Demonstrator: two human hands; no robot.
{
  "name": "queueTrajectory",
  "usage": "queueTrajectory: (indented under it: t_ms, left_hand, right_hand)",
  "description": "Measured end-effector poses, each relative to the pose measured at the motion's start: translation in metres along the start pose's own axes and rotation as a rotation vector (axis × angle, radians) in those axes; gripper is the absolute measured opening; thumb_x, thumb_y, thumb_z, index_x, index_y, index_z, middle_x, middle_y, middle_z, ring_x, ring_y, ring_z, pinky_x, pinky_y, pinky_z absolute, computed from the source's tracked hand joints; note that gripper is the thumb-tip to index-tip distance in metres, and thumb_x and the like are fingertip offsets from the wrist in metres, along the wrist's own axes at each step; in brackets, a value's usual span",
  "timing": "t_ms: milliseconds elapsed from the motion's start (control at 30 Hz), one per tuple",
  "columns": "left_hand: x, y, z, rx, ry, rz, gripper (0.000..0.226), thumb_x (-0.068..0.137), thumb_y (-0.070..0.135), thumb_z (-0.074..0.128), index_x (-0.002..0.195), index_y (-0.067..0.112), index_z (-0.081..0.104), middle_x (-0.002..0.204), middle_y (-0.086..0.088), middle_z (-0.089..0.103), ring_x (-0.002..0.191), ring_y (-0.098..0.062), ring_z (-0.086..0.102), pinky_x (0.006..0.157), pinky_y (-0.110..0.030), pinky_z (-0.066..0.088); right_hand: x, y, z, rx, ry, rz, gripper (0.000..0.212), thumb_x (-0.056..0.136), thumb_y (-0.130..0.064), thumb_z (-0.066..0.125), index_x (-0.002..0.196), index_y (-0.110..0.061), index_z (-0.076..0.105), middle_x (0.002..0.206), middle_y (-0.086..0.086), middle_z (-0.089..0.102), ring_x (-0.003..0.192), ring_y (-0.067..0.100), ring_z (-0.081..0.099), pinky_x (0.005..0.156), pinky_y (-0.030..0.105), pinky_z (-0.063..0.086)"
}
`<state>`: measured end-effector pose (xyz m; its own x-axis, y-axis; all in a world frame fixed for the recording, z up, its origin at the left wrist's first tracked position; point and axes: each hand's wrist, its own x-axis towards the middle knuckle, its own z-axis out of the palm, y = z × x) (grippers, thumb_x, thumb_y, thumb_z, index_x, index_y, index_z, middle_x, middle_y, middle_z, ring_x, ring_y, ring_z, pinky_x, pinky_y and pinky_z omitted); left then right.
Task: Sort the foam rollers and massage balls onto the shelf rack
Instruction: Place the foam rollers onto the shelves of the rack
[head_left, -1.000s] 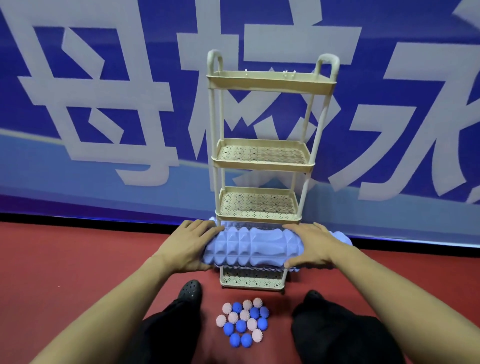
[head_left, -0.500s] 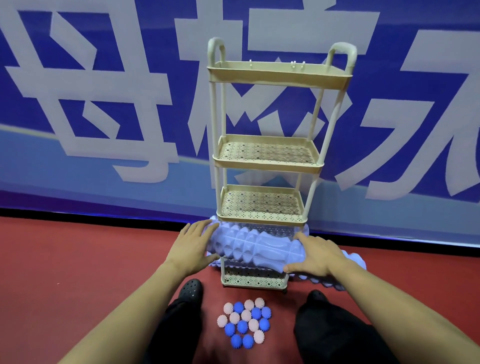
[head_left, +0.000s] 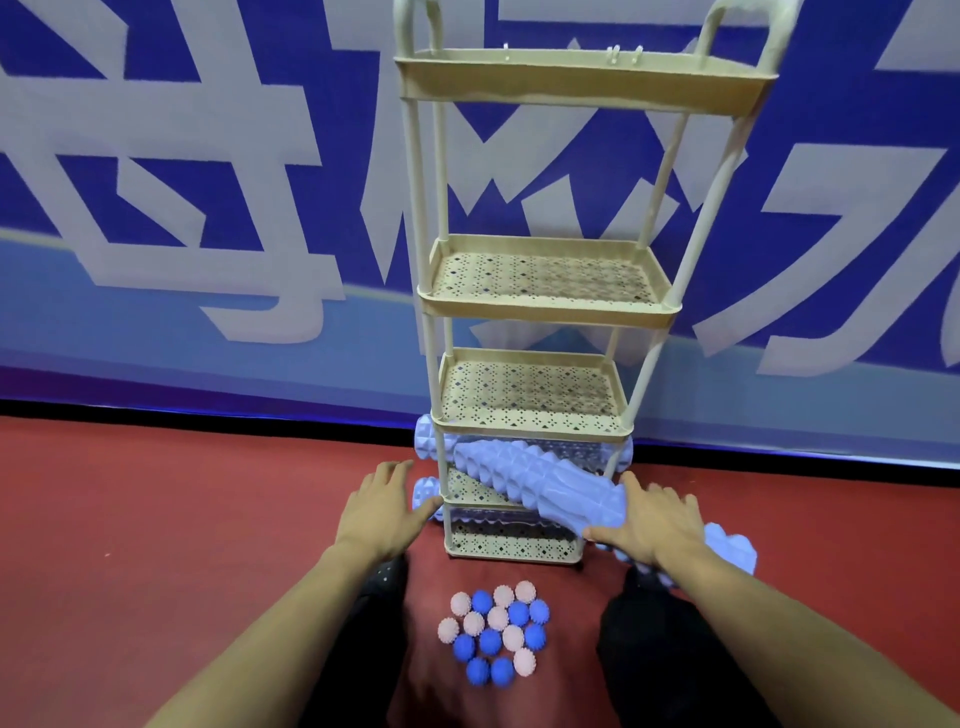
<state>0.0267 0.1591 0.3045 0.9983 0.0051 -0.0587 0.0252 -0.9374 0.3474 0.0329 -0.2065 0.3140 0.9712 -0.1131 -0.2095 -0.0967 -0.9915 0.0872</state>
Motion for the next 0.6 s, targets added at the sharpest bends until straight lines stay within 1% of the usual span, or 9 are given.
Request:
queueTrajectory:
  t_ms: [100,200,233,267,333,400,500,533,600]
  left_hand:
    - [0.009,0.004,0.007,-0.045,-0.042,-0.040,0.084,0.089,0.074,0.045,0.152,0.020,0.034,0.151,-0.005,0.041,0.133,-0.029,0.045,0.103,-0.045,0.044]
    - [0.016,0.013,0.017,-0.111,-0.072,-0.075,0.083,0.089,0.072,0.049,0.152,0.020,0.035,0.150,-0.006,0.043,0.133,-0.029,0.045,0.104,-0.044,0.042]
    - [0.019,0.017,0.021,-0.139,-0.083,-0.087,0.083,0.088,0.072,0.051,0.151,0.019,0.036,0.147,-0.006,0.045,0.132,-0.029,0.047,0.104,-0.043,0.042]
    - [0.024,0.021,0.026,-0.165,-0.098,-0.093,0.081,0.088,0.071,0.052,0.149,0.020,0.038,0.144,-0.006,0.047,0.131,-0.029,0.048,0.103,-0.042,0.042]
    - [0.028,0.029,0.034,-0.216,-0.123,-0.098,0.076,0.087,0.070,0.054,0.144,0.021,0.043,0.139,-0.006,0.051,0.129,-0.029,0.050,0.102,-0.041,0.043]
    - [0.036,0.038,0.044,-0.291,-0.157,-0.137,0.081,0.084,0.070,0.055,0.147,0.020,0.041,0.142,-0.006,0.049,0.130,-0.028,0.050,0.103,-0.043,0.044]
    - [0.050,0.052,0.063,-0.470,-0.208,-0.208,0.091,0.084,0.069,0.059,0.154,0.017,0.032,0.149,-0.007,0.047,0.134,-0.026,0.050,0.108,-0.040,0.042]
    - [0.055,0.056,0.070,-0.544,-0.228,-0.242,0.092,0.085,0.069,0.061,0.154,0.014,0.032,0.150,-0.008,0.047,0.134,-0.025,0.050,0.109,-0.039,0.041]
    - [0.067,0.066,0.084,-0.685,-0.266,-0.323,0.095,0.084,0.068,0.063,0.152,0.009,0.034,0.150,-0.010,0.048,0.132,-0.026,0.052,0.110,-0.041,0.041]
  right_hand:
    - [0.012,-0.008,0.008,0.057,0.015,0.007,0.122,0.055,-0.099,0.045,0.153,-0.030,0.025,0.116,0.006,0.066,0.112,0.026,0.059,0.091,0.042,0.039]
    - [0.026,-0.015,0.015,0.074,0.024,-0.008,0.130,0.057,-0.100,0.043,0.157,-0.023,0.014,0.115,0.006,0.067,0.110,0.027,0.060,0.090,0.042,0.040]
    - [0.031,-0.018,0.016,0.080,0.023,-0.013,0.128,0.057,-0.100,0.043,0.156,-0.023,0.017,0.116,0.006,0.067,0.111,0.027,0.060,0.090,0.042,0.040]
    - [0.038,-0.020,0.018,0.091,0.017,-0.017,0.121,0.058,-0.099,0.044,0.151,-0.024,0.025,0.115,0.005,0.068,0.110,0.027,0.061,0.089,0.042,0.040]
    - [0.047,-0.025,0.017,0.124,0.010,-0.043,0.101,0.057,-0.097,0.045,0.131,-0.028,0.042,0.105,0.001,0.070,0.105,0.025,0.063,0.085,0.041,0.040]
    - [0.058,-0.032,0.017,0.173,-0.007,-0.067,0.088,0.057,-0.095,0.047,0.115,-0.029,0.045,0.097,-0.003,0.070,0.101,0.023,0.064,0.082,0.040,0.039]
    - [0.074,-0.044,0.019,0.231,-0.021,-0.079,0.086,0.059,-0.093,0.047,0.114,-0.026,0.050,0.101,-0.007,0.070,0.101,0.020,0.064,0.080,0.039,0.037]
    - [0.079,-0.048,0.020,0.256,-0.033,-0.078,0.085,0.059,-0.093,0.047,0.113,-0.026,0.051,0.098,-0.009,0.070,0.098,0.019,0.065,0.078,0.038,0.037]
    - [0.089,-0.059,0.020,0.308,-0.069,-0.084,0.079,0.058,-0.091,0.048,0.106,-0.028,0.050,0.082,-0.011,0.070,0.082,0.014,0.065,0.071,0.035,0.037]
